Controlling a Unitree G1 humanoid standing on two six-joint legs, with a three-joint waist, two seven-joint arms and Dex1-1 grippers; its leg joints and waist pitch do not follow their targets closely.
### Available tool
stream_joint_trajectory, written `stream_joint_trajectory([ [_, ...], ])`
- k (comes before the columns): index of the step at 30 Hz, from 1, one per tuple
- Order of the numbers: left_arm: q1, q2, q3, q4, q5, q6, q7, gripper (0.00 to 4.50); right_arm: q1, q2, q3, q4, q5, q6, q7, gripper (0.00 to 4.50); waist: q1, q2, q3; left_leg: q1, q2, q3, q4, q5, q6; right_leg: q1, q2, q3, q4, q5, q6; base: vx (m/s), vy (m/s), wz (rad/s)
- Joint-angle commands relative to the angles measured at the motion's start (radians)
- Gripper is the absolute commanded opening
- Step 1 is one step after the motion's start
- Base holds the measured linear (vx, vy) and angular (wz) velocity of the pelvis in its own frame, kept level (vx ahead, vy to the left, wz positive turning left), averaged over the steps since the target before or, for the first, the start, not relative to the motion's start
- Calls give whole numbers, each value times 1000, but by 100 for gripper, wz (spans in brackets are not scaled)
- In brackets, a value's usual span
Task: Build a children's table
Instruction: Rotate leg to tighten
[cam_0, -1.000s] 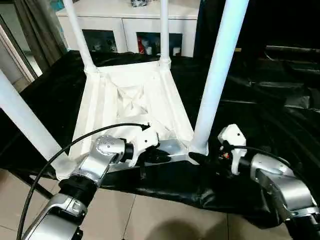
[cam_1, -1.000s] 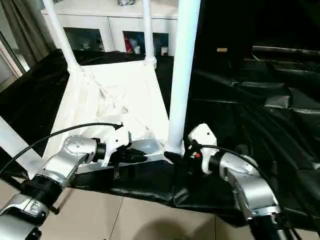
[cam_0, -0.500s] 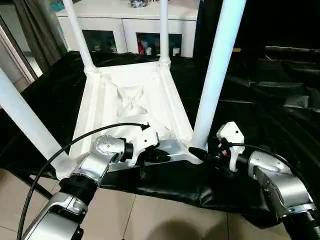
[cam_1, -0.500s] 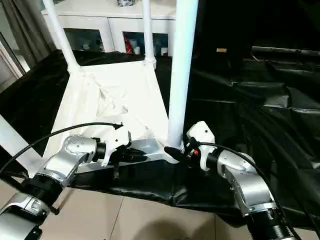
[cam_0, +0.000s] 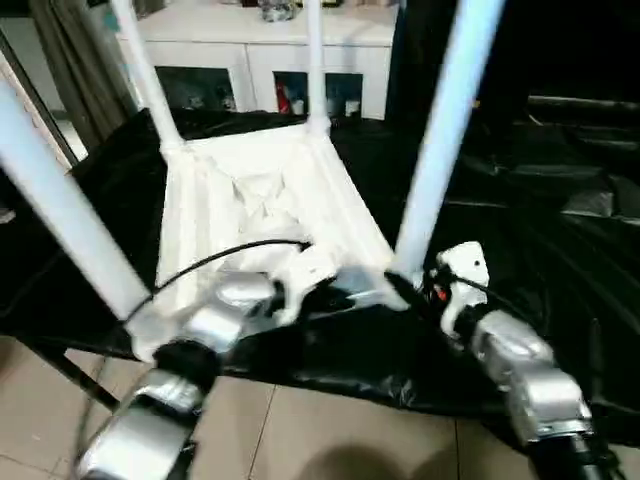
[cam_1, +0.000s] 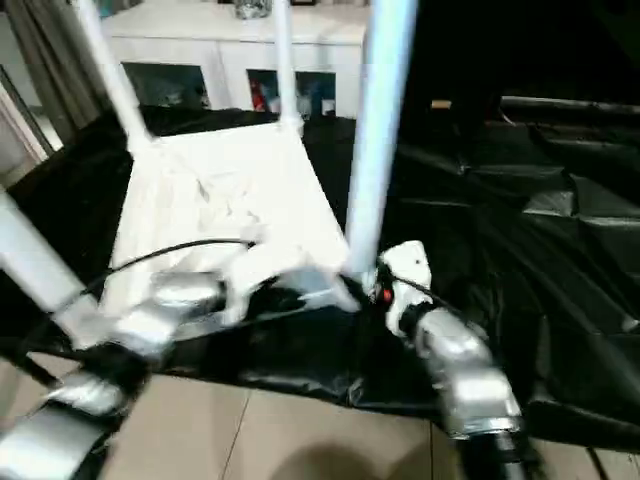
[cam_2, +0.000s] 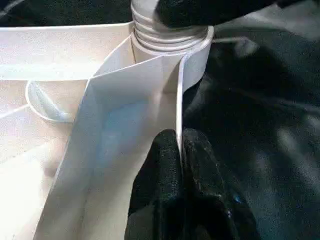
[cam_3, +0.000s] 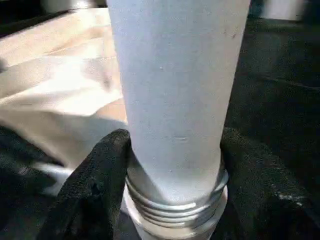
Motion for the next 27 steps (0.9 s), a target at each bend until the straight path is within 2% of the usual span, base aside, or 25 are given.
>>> stream_joint_trajectory([
  [1,-16,-37,19,76,9,31,148,0,9,61,27,57,-20,57,-82,251,-18,-23,-30,25,9,-26,-72,-463,5,1,-43,-3,-128,-725,-28,-47,54,-1],
  [3,-49,-73,26,114,11,34,192,0,-20,104,27,87,-38,72,-153,251,-30,-14,-28,33,10,-35,-77,-528,11,5,-41,-24,-141,-708,-27,-52,81,-2],
  [4,-66,-90,27,134,15,31,213,0,-39,124,30,109,-46,74,-176,251,-47,-6,-21,42,15,-45,-86,-604,10,11,-40,-48,-150,-685,-25,-32,72,-2],
  [5,-88,-107,25,162,23,21,230,0,-67,149,36,136,-56,67,-200,251,-53,7,-22,37,23,-57,-99,-655,4,31,-42,-57,-147,-633,-26,-23,68,-1],
  [6,-95,-112,25,173,27,16,234,0,-76,159,38,145,-61,61,-208,251,-60,6,-17,39,28,-58,-108,-696,4,33,-39,-65,-149,-611,-26,-2,60,3],
  [7,-95,-112,25,173,27,16,234,0,-76,159,38,145,-61,61,-208,251,-67,14,-21,38,40,-66,-123,-756,-7,53,-42,-67,-128,-526,-43,-2,60,3],
  [8,-111,-122,27,198,31,6,238,0,-99,176,48,165,-69,47,-207,251,-64,15,-16,34,46,-65,-142,-800,-21,57,-44,-54,-109,-475,-62,0,0,0],
  [9,-111,-122,27,198,31,6,238,0,-99,176,48,165,-69,47,-207,251,-67,8,-18,40,38,-60,-136,-802,-26,49,-46,-54,-115,-489,-67,0,0,0],
  [10,-123,-127,31,220,33,-6,239,0,-117,183,53,183,-78,24,-200,251,-77,-6,-7,67,15,-52,-112,-795,-18,21,-45,-85,-166,-639,-37,0,0,0],
  [11,-126,-127,31,225,34,-11,238,0,-121,185,51,190,-73,7,-187,251,-86,4,-9,79,7,-50,-90,-761,-7,28,-53,-119,-187,-710,0,0,0,0],
  [12,-126,-127,31,225,34,-11,238,0,-121,185,51,190,-73,7,-187,251,-96,5,-3,68,17,-54,-106,-781,-7,44,-47,-135,-179,-689,10,0,0,0],
  [13,-129,-120,29,232,35,-27,223,0,-126,188,43,190,-57,-9,-169,305,-64,23,-15,-16,63,-69,-170,-827,-15,141,-58,-78,-13,-490,-9,0,0,0],
  [14,-127,-113,30,233,32,-35,208,0,-128,180,47,182,-54,-14,-152,305,-19,28,-9,-40,83,-30,-249,-936,-52,136,-34,-53,80,-232,-64,-45,-56,21],
  [15,-125,-105,31,232,32,-41,198,0,-128,171,49,172,-53,-16,-139,319,-18,-2,-13,1,68,-18,-228,-876,-30,94,-32,-21,59,-238,-54,-3,-48,20],
  [16,-125,-104,31,232,32,-43,196,0,-128,168,50,169,-53,-16,-136,321,-17,-75,-30,93,-10,-11,-44,-569,-11,-24,-94,12,-116,-719,-17,47,-140,26],
  [17,-119,-85,32,229,30,-60,163,0,-123,137,54,140,-48,-7,-95,329,-4,-67,-35,31,-12,-29,8,-247,67,18,-159,60,-138,-910,-23,108,-108,-15],
  [18,-115,-77,33,226,27,-63,146,0,-118,120,55,125,-45,-2,-72,329,9,-61,-37,-22,3,-47,-23,-146,82,67,-161,65,-107,-822,-37,137,-116,-27],
  [19,-110,-67,34,222,25,-78,119,0,-112,94,57,109,-40,5,-38,347,22,-44,-44,-33,18,-46,-70,-91,67,61,-101,26,-78,-602,-58,87,-24,-33],
  [20,-110,-66,34,222,25,-80,116,0,-112,92,57,107,-40,6,-34,357,19,-39,-48,-33,22,-46,-76,-100,65,58,-71,16,-49,-354,-100,0,0,0],
  [21,-102,-49,35,215,22,-89,80,0,-99,51,66,74,-31,19,21,357,16,-36,-47,-24,27,-41,-79,-147,70,50,-66,16,-49,-313,-124,0,0,0],
  [22,-92,-29,33,204,20,-108,39,0,-83,2,76,35,-26,34,77,357,17,-41,-41,-10,22,-31,-78,-261,71,45,-61,20,-61,-356,-150,0,0,0],
  [23,-86,-17,32,197,19,-119,15,0,-73,-26,83,12,-24,43,110,357,16,-40,-44,-11,19,-27,-77,-273,76,49,-64,23,-63,-359,-169,0,0,0],
  [25,-62,19,28,167,1,-134,-82,0,-33,-126,98,-64,7,69,249,357,21,-40,-46,-18,21,-26,-78,-239,92,55,-66,23,-63,-336,-169,0,0,0],
  [26,-58,25,27,161,-2,-136,-99,0,-28,-137,100,-72,11,72,266,357,18,-37,-44,-22,23,-26,-79,-236,97,56,-67,23,-62,-329,-174,0,0,0],
  [27,-44,42,23,139,-16,-141,-159,0,-16,-165,103,-95,25,81,310,357,19,-37,-45,-22,23,-27,-79,-233,96,58,-67,22,-60,-326,-175,0,0,0],
])
